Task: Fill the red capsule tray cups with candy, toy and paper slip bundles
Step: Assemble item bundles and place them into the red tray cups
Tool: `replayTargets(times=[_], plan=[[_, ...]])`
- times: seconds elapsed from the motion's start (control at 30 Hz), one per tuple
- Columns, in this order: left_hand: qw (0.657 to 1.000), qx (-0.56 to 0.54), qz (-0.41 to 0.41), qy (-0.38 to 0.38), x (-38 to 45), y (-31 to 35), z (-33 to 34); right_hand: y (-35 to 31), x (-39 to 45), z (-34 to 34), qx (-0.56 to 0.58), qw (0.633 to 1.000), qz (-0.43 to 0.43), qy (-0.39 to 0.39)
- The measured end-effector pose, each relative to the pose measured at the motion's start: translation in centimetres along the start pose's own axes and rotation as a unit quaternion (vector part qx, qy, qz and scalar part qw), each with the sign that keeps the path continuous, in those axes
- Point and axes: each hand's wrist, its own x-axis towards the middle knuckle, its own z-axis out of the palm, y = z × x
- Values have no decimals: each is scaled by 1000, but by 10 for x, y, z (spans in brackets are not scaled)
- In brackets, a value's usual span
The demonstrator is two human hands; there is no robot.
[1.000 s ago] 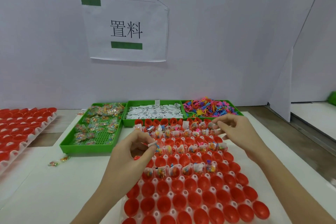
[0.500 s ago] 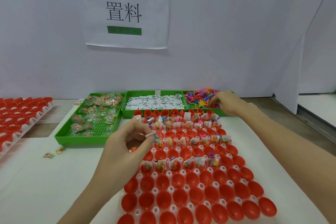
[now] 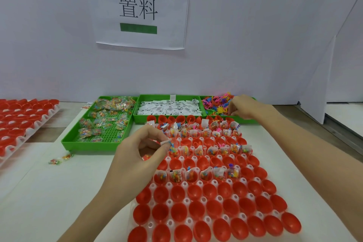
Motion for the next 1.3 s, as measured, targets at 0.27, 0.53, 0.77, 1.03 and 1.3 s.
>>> replayTargets(times=[0.27, 0.53, 0.77, 1.03, 1.3], plan=[[1000, 0, 2, 1, 1, 0, -2, -6, -1, -2, -10, 999, 42, 8], [1000, 6, 8, 2, 1, 2, -3, -8, -9, 1, 28, 998, 47, 35], [1000, 11, 12, 0, 1, 1, -3, -10, -12, 4, 96, 991, 48, 77], [1000, 15, 15, -1, 1, -1, -2, -12, -14, 9, 96, 989, 44, 105], [1000, 13, 15, 1, 2, -1, -3, -15, -21, 11, 165, 960, 66, 217]])
